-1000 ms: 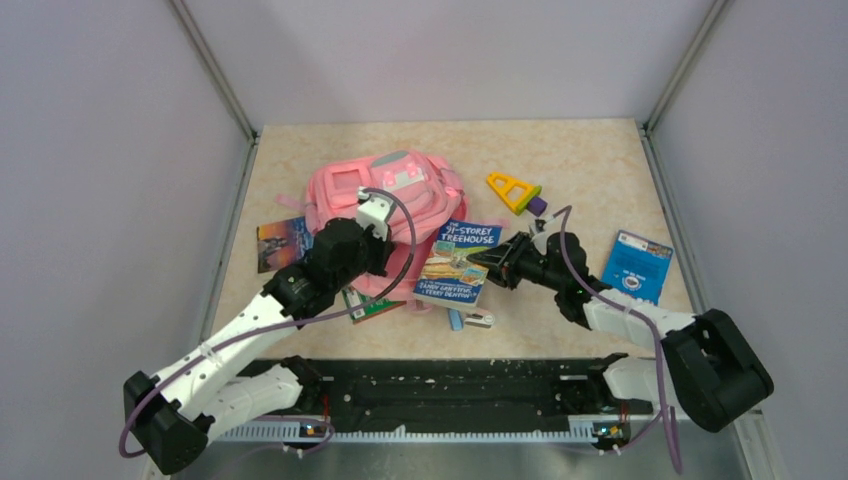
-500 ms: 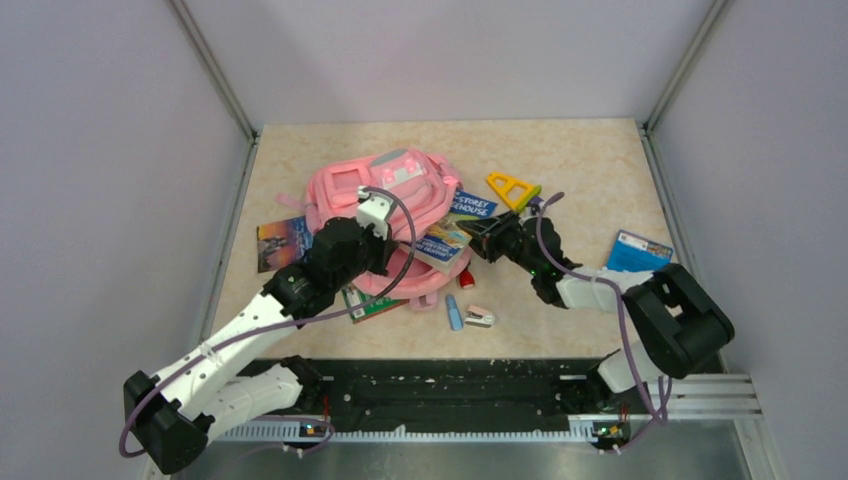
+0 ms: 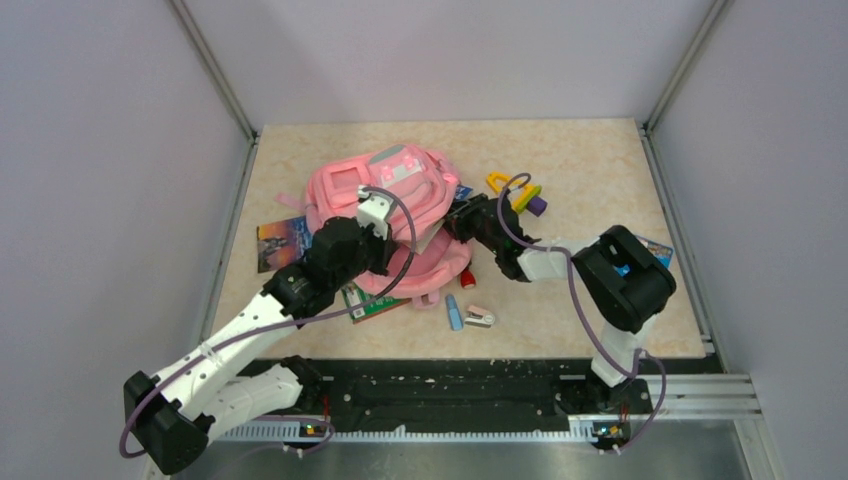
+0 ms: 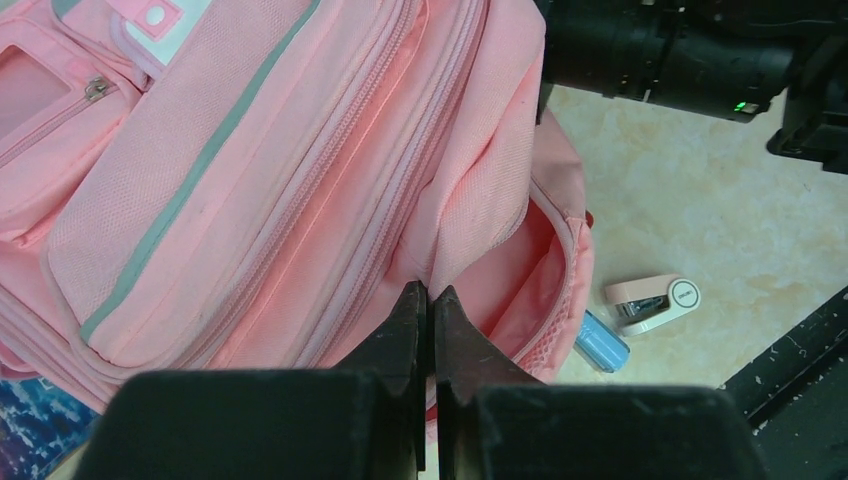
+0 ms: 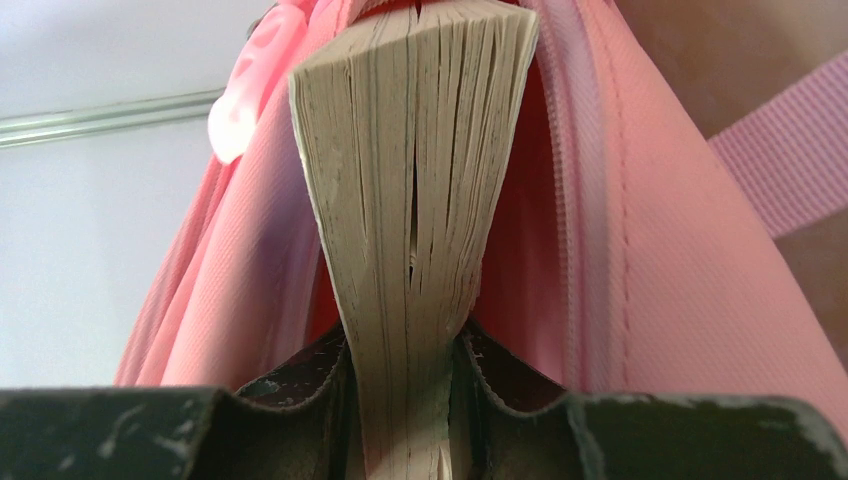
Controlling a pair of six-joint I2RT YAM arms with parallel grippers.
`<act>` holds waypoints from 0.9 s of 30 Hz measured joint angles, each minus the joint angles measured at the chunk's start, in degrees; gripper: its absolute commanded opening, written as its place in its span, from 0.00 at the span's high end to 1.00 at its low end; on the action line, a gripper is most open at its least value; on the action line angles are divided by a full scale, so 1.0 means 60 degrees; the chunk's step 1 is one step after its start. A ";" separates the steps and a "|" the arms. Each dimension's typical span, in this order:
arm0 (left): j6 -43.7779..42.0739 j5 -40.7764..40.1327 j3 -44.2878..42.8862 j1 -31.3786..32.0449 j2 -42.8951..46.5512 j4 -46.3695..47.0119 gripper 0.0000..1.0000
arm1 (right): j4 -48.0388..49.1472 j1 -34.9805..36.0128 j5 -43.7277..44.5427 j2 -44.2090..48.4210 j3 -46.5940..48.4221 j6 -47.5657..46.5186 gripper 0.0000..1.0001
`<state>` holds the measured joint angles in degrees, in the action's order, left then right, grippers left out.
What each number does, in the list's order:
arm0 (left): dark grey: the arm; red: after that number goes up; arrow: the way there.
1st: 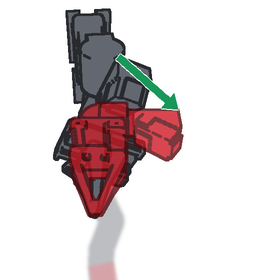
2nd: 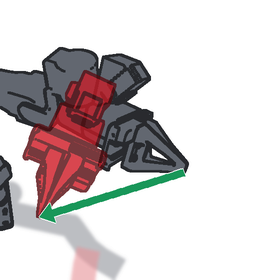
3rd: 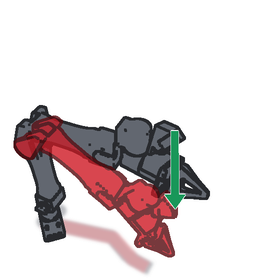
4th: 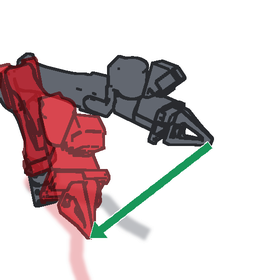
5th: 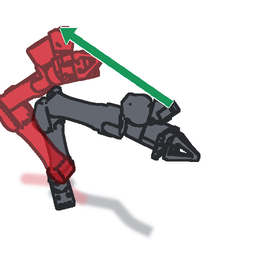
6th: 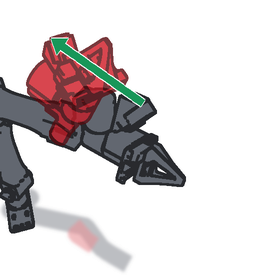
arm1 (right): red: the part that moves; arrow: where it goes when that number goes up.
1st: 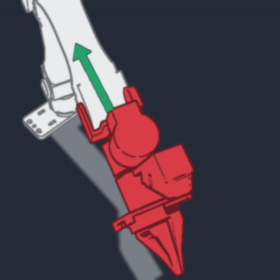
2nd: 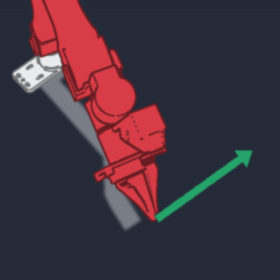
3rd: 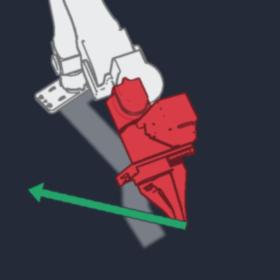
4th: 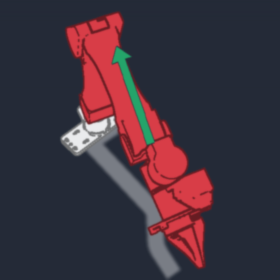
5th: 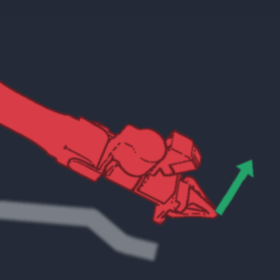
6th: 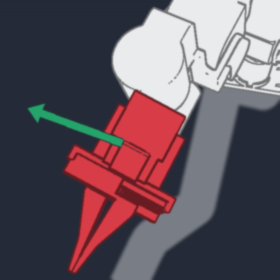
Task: Pack the student bag
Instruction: Place the book in the student bag.
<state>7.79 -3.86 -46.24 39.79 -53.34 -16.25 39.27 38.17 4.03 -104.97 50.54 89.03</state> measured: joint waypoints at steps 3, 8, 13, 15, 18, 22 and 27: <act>0.0015 0.0095 0.0000 -0.0004 -0.0004 0.0000 1.00 | -0.0022 0.0149 0.0503 -0.0492 0.0506 -0.0171 0.97; 0.0055 0.0189 0.0000 -0.0004 -0.0007 0.0000 1.00 | -0.0215 0.0262 0.0943 -0.1246 0.1351 -0.0572 0.62; 0.0058 0.0200 0.0000 -0.0004 -0.0007 0.0004 1.00 | -0.0189 0.0299 0.1082 -0.1355 0.1413 -0.0780 0.34; 0.0062 0.0211 0.0000 -0.0004 -0.0007 0.0004 1.00 | -0.0186 0.0299 0.1096 -0.1355 0.1395 -0.0892 0.33; 0.0076 0.0211 0.0000 -0.0004 -0.0007 0.0004 1.00 | -0.0113 0.0299 0.1118 -0.1290 0.1246 -0.1056 0.31; 0.0084 0.0222 0.0000 0.0000 -0.0007 -0.0011 1.00 | -0.0189 0.0299 0.1195 -0.0900 0.0732 -0.1348 0.24; 0.0087 0.0058 0.0000 0.0007 0.0004 -0.0011 1.00 | -0.0251 0.0306 0.1249 0.0240 -0.0259 -0.1712 0.23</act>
<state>8.32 -3.51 -46.24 39.83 -53.32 -16.32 37.76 40.01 11.53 -103.53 48.99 78.76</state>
